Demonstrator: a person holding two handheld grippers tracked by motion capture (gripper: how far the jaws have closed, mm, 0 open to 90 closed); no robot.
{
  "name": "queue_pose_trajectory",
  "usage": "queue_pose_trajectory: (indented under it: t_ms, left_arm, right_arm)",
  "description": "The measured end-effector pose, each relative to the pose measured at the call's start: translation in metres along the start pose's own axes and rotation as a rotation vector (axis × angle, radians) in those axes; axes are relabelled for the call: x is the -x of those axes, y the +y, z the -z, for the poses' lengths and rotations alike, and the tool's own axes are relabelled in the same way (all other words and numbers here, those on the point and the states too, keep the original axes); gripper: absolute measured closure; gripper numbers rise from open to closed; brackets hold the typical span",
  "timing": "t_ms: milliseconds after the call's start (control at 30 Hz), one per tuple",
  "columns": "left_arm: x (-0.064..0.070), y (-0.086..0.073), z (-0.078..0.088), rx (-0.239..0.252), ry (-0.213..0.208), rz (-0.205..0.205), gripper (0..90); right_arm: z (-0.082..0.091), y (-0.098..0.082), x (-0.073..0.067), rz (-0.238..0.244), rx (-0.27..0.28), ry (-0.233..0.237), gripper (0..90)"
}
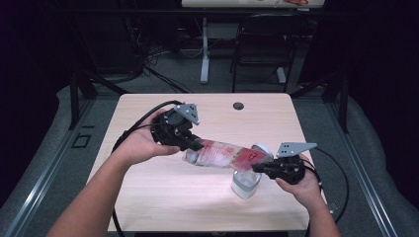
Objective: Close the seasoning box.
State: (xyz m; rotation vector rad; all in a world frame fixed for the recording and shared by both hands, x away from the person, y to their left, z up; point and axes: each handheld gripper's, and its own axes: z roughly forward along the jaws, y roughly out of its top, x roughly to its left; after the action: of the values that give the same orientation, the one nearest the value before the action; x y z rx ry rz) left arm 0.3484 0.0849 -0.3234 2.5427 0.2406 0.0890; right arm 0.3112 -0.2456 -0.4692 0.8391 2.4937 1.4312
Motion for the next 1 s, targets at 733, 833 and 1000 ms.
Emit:
queue_pose_trajectory:
  t_ms: [733,833,1000]
  left_arm:
    - [0.0009,0.0024,0.0003,0.005,0.0,-0.006,80.4]
    - [0.0006,0.0027,0.0003,0.006,0.0,-0.007,80.4]
    - [0.0005,0.0033,0.0004,0.007,0.0,-0.011,80.5]
  right_arm:
    - [-0.0013,-0.0006,0.0,-0.003,-0.002,-0.001,90.0]
    - [-0.0013,-0.0006,0.0001,-0.002,-0.004,-0.001,90.0]
    - [-0.0011,-0.0007,0.0003,-0.001,-0.007,-0.003,90.0]
